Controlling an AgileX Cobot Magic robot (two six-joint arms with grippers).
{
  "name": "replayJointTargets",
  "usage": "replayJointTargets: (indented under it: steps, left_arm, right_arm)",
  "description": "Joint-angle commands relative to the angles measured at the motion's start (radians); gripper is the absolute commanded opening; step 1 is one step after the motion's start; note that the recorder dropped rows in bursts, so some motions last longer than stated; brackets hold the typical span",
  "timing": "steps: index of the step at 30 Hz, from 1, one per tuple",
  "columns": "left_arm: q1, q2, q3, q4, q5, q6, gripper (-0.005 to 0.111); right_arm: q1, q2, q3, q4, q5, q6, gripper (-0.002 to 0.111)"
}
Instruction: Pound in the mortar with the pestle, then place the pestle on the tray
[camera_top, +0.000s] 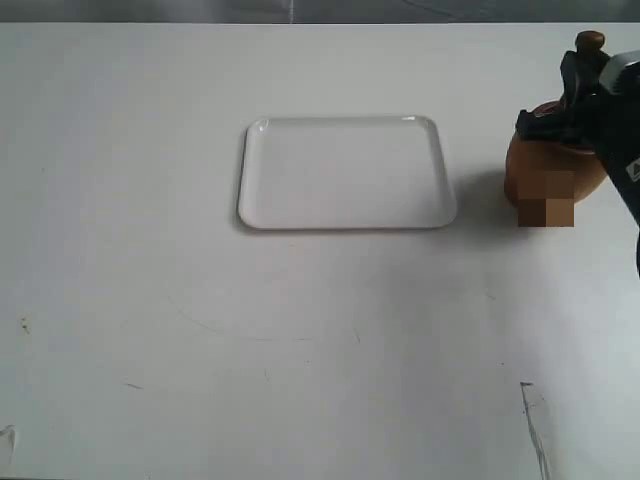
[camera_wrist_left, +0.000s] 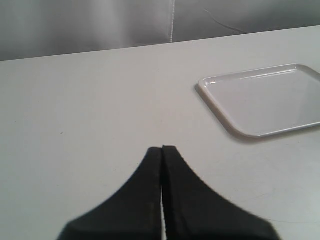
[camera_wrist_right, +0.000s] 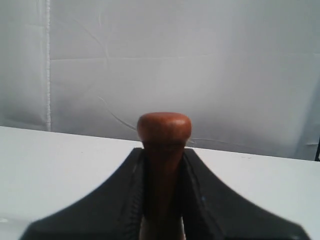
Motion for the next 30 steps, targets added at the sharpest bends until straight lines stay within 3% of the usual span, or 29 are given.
replayJointTargets:
  steps: [1, 8, 23, 30]
  left_arm:
    - [-0.008, -0.001, 0.001, -0.007, -0.003, -0.008, 0.000]
    - [-0.008, -0.001, 0.001, -0.007, -0.003, -0.008, 0.000]
    - [-0.008, -0.001, 0.001, -0.007, -0.003, -0.008, 0.000]
    - [-0.008, -0.001, 0.001, -0.007, -0.003, -0.008, 0.000]
  right_arm:
    - [-0.005, -0.165, 0.014, -0.018, 0.055, -0.005, 0.000]
    - [-0.005, -0.339, 0.014, -0.084, 0.055, -0.010, 0.000]
    - [-0.005, 0.058, 0.014, -0.068, 0.055, -0.065, 0.000]
    - [-0.005, -0.034, 0.014, -0.059, 0.055, -0.116, 0.000]
